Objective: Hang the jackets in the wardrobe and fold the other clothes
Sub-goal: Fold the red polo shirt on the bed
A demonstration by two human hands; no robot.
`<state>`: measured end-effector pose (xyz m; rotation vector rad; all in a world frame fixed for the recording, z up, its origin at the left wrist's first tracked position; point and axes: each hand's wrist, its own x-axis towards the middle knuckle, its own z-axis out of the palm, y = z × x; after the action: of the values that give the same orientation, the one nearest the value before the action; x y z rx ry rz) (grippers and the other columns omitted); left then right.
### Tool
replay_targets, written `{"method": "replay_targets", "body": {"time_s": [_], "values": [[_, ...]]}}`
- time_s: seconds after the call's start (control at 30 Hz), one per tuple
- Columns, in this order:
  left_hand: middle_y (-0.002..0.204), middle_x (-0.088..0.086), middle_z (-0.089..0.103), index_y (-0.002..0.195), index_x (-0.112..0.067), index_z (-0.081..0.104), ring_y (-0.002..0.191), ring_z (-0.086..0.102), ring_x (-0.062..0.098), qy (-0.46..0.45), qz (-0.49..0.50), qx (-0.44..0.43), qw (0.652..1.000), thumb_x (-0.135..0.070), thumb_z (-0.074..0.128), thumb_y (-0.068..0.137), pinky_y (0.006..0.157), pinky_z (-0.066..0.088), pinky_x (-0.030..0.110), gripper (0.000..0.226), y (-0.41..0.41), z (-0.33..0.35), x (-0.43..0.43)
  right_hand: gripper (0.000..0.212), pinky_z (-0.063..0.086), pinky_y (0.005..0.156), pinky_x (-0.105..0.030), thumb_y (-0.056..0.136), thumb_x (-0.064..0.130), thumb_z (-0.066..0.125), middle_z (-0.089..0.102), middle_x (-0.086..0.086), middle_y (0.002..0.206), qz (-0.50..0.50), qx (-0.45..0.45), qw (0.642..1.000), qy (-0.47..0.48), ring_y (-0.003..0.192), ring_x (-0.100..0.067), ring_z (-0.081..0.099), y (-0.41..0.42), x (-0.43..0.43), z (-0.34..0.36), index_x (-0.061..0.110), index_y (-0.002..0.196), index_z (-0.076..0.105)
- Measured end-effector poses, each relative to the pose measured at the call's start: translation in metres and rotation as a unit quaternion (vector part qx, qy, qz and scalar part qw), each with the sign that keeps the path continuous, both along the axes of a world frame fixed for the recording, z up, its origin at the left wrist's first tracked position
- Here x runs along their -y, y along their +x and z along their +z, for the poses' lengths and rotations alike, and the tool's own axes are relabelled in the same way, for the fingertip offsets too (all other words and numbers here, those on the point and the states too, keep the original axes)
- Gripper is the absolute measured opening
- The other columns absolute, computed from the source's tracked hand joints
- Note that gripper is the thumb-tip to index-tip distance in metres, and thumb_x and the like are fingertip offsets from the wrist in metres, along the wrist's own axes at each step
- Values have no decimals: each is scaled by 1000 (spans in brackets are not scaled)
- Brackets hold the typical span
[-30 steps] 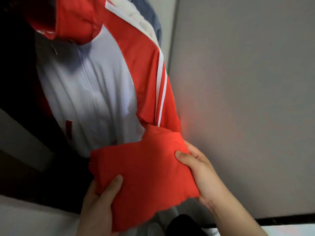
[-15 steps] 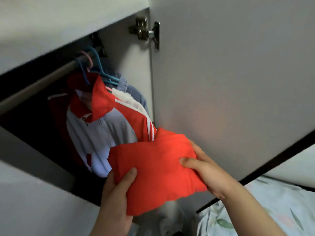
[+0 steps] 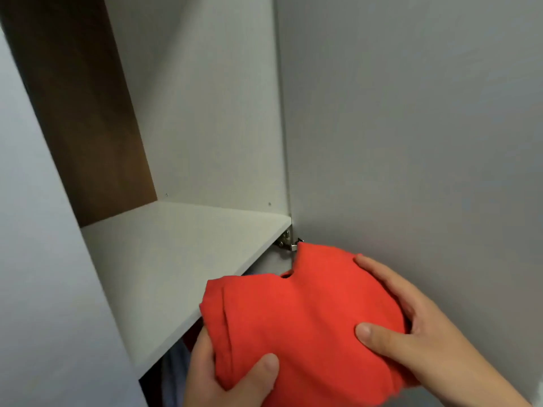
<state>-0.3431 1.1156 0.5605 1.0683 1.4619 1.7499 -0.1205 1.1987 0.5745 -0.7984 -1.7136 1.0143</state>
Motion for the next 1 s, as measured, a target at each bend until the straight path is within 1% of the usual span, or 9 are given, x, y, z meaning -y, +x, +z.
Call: {"method": "replay_targets", "body": {"time_s": [0.13, 0.3, 0.4, 0.5, 0.63, 0.77, 0.9, 0.97, 1.0], "values": [[80, -24, 73, 105, -31, 64, 68, 66, -10, 76, 75, -56, 993, 4, 86, 61, 54, 44, 0, 61, -6, 46, -13, 71, 47, 83, -7, 62, 25, 79, 62, 26, 127, 32, -87, 995, 42, 115, 5, 60, -18, -28, 41, 45, 128, 60], [129, -6, 57, 141, -32, 42, 100, 59, 13, 112, 210, -84, 968, -17, 84, 71, 87, 42, 31, 83, -18, 78, -39, 64, 47, 79, -6, 64, 21, 77, 68, 23, 115, 72, -114, 989, 53, 103, 8, 63, -68, -84, 79, 31, 125, 60], [142, -2, 50, 146, -32, 34, 107, 55, 19, 106, 298, -125, 941, -18, 84, 72, 91, 37, 34, 91, -29, 81, -51, 55, 45, 86, -7, 73, 12, 82, 65, 19, 120, 84, -96, 989, 75, 105, 9, 61, -109, -121, 87, 33, 120, 62], [152, 1, 41, 153, -32, 20, 129, 48, 29, 17, 333, -165, 928, -25, 81, 74, 104, 36, 42, 99, -41, 76, -56, 43, 45, 91, -14, 81, 10, 76, 64, 21, 119, 98, -43, 990, 97, 104, 9, 61, -146, -149, 81, 43, 106, 63], [164, 2, 14, 156, -30, 6, 147, 22, 24, -126, 345, -259, 893, -45, 76, 76, 115, 26, 43, 108, -44, 68, -53, 20, 41, 89, -14, 89, 21, 68, 68, 24, 105, 85, 25, 990, 105, 100, 13, 59, -173, -166, 66, 38, 99, 69], [164, -13, -6, 151, -46, 2, 152, 3, 13, -257, 292, -493, 778, -83, 30, 68, 119, 18, 32, 94, -34, 73, -48, 19, 34, 84, -4, 97, 26, 55, 65, 32, 95, -59, -9, 982, 178, 99, 19, 52, -165, -150, 41, 31, 89, 72], [165, -6, -8, 153, -42, -4, 152, -2, 17, -338, 220, -527, 748, -88, 19, 69, 120, 12, 30, 98, -33, 80, -51, 42, 25, 109, -19, 88, 53, 42, 45, 28, 137, -76, 62, 965, 244, 134, 5, 34, -160, -105, 17, 42, 122, 64], [164, 17, 1, 157, -29, 3, 151, 11, 36, -395, 196, -541, 716, -91, 8, 63, 118, 22, 40, 113, -23, 77, -54, 53, 7, 118, -21, 92, 63, 29, 16, 27, 155, -34, 206, 947, 245, 147, 1, 5, -160, -103, 14, 51, 143, 37], [156, 34, 19, 155, -17, 21, 142, 28, 50, -412, 180, -550, 704, -91, -2, 60, 111, 34, 51, 123, -23, 78, -56, 52, 0, 118, -22, 95, 63, 25, 4, 24, 159, -17, 259, 936, 239, 148, 0, -5, -161, -108, 17, 53, 147, 25]]}}
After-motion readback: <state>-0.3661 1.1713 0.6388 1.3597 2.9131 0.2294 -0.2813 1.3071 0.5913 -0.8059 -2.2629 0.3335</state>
